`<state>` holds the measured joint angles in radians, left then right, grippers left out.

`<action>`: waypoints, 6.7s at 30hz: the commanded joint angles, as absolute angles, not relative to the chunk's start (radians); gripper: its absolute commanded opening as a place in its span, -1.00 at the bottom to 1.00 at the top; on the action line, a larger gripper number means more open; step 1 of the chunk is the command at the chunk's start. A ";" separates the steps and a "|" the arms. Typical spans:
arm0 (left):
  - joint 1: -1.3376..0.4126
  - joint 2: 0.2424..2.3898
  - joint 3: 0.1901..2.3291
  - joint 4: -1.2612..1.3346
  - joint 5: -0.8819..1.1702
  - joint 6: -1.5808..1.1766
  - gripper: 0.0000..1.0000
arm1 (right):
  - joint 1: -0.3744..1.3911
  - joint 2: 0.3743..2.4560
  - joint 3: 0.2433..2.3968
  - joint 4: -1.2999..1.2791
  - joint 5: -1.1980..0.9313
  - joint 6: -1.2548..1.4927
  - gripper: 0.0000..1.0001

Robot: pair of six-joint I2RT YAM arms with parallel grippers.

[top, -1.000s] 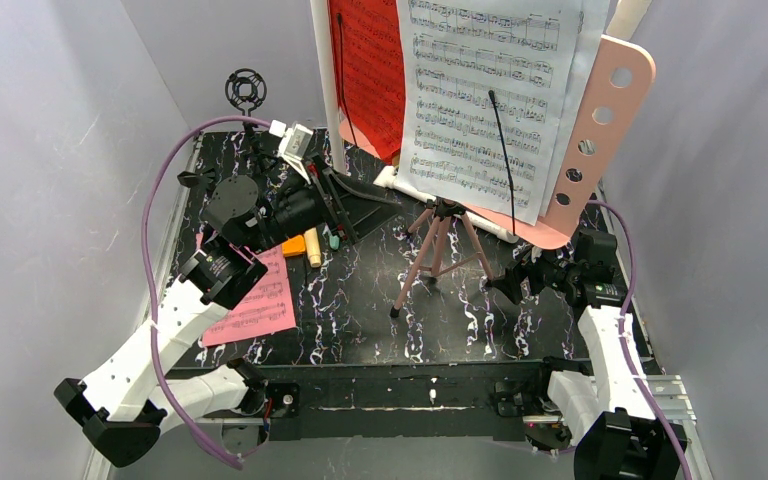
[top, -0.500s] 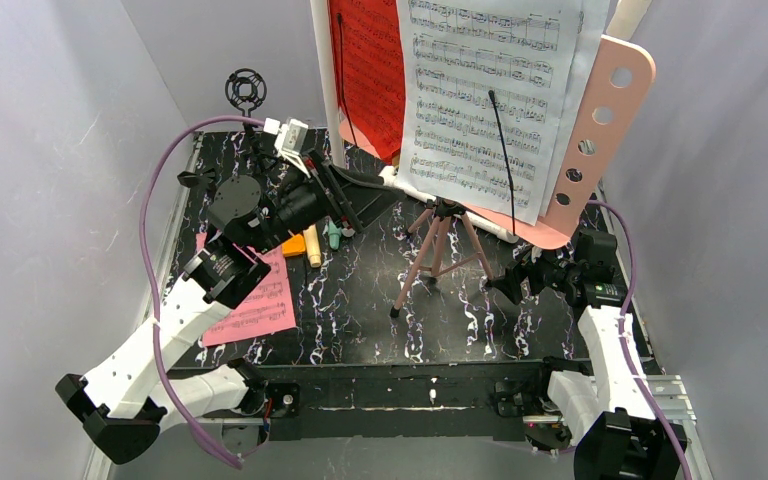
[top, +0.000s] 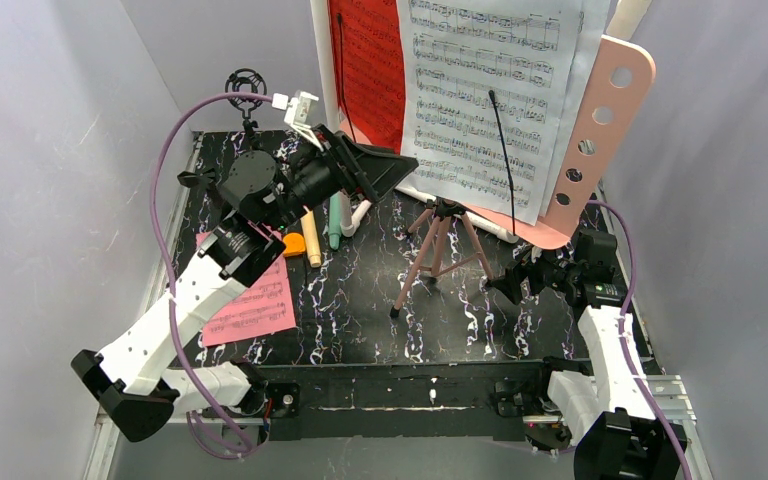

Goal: Pack up the instrument practice props
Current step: Pick up the sheet music from the music stand, then place the sheet music at the corner of the board.

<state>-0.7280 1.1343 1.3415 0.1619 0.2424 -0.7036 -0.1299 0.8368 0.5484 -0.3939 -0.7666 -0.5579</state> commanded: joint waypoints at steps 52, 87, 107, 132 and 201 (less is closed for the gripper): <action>-0.731 1.149 1.362 0.332 0.344 -0.796 -0.84 | -0.135 0.818 0.584 -0.389 -0.794 -0.578 0.93; -0.732 0.886 1.149 0.219 0.088 -0.549 -1.00 | -0.135 0.822 0.585 -0.391 -0.793 -0.580 0.94; -0.731 0.764 1.106 0.038 -0.036 -0.421 -1.00 | -0.134 0.828 0.583 -0.388 -0.790 -0.578 0.94; -0.730 0.366 0.790 -0.300 -0.387 -0.435 -1.00 | -0.136 0.830 0.583 -0.387 -0.793 -0.579 0.95; -0.002 0.566 0.616 -0.661 -0.637 -0.706 0.96 | -0.137 0.822 0.585 -0.399 -0.792 -0.591 1.00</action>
<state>-0.0082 0.5739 0.5846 -0.6556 -0.6418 -0.7136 -0.1310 0.8303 0.5484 -0.4023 -0.7704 -0.5808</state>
